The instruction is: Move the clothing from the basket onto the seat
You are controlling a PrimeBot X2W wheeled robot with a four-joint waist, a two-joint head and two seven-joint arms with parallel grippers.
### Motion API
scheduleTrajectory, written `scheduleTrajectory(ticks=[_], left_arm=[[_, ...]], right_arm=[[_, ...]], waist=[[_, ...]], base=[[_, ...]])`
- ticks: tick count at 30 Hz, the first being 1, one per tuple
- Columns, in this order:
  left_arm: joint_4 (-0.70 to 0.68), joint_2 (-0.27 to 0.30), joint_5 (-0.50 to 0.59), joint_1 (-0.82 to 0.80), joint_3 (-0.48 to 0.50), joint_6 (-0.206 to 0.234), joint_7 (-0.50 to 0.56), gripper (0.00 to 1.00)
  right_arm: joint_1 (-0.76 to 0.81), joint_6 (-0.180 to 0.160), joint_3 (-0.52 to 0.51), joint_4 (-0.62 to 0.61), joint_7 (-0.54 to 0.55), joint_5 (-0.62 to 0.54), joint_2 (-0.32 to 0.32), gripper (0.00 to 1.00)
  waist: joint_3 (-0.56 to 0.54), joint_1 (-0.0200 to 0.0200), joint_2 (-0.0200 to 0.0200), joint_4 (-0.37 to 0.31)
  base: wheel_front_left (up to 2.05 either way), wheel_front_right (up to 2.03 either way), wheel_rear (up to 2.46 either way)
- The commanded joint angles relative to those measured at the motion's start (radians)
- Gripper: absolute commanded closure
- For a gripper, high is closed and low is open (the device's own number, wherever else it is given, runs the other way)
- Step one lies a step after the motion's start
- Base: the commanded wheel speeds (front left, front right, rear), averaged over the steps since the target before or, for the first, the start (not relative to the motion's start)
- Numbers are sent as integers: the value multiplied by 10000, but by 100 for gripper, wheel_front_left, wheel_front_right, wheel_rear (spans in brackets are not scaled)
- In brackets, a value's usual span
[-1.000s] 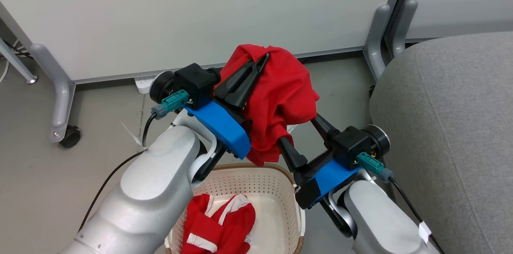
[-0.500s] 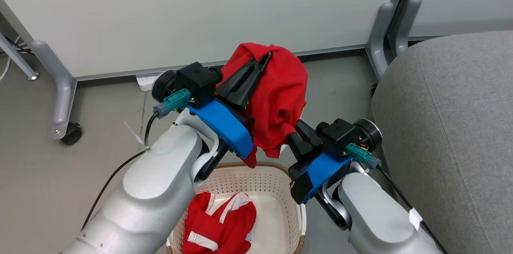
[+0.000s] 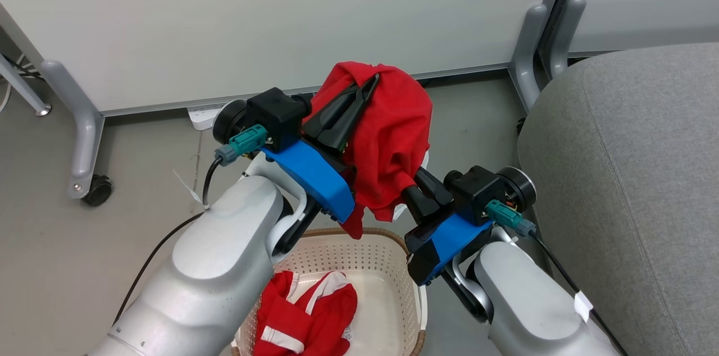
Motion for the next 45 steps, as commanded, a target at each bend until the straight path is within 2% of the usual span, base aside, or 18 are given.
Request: scheduleTrajectory(ticks=[1, 3, 4, 5, 6, 19, 26, 32, 45], left_arm=[[12, 59, -32, 0, -25, -47, -50, 100], [56, 81, -60, 2, -48, -47, -49, 100], [93, 85, -74, 3, -59, -47, -49, 85], [133, 92, -84, -8, -65, -47, -47, 62], [166, 100, -70, -34, -71, -47, -46, 0], [399, 140, 12, -91, -30, -48, -41, 0], [367, 162, 152, -54, 31, -44, -41, 0], [287, 259, 316, -50, -25, -25, -41, 0], [12, 464, 676, -404, -390, 28, 11, 0]], right_arm=[[-6, -7, -34, -61, -8, 28, -10, 100], [19, -7, -56, -105, -8, 23, -10, 100], [35, -7, -65, -125, -7, 20, -10, 100], [47, -7, -77, -147, -8, 18, -10, 100], [54, -7, -88, -167, -7, 18, -10, 100], [182, -7, -343, -330, -8, -2, -8, 100], [247, -7, -689, -427, -8, -69, -11, 100], [311, -7, -1230, -763, -8, -117, -12, 100], [569, -7, -2969, -1823, -8, -175, -6, 100]], waist=[[7, -1, -1, 2], [23, -1, -1, 2], [35, -1, -1, 5], [49, -1, -1, 8], [66, -1, -1, 12], [211, -1, -1, -7], [350, -1, -1, -321], [689, -1, -1, -955], [1575, -1, -1, -2895]], base=[[0, 0, 0], [0, 0, 0], [0, 0, 0], [0, 0, 0], [0, 0, 0], [0, 0, 0], [0, 0, 0], [0, 0, 0], [0, 0, 0]])
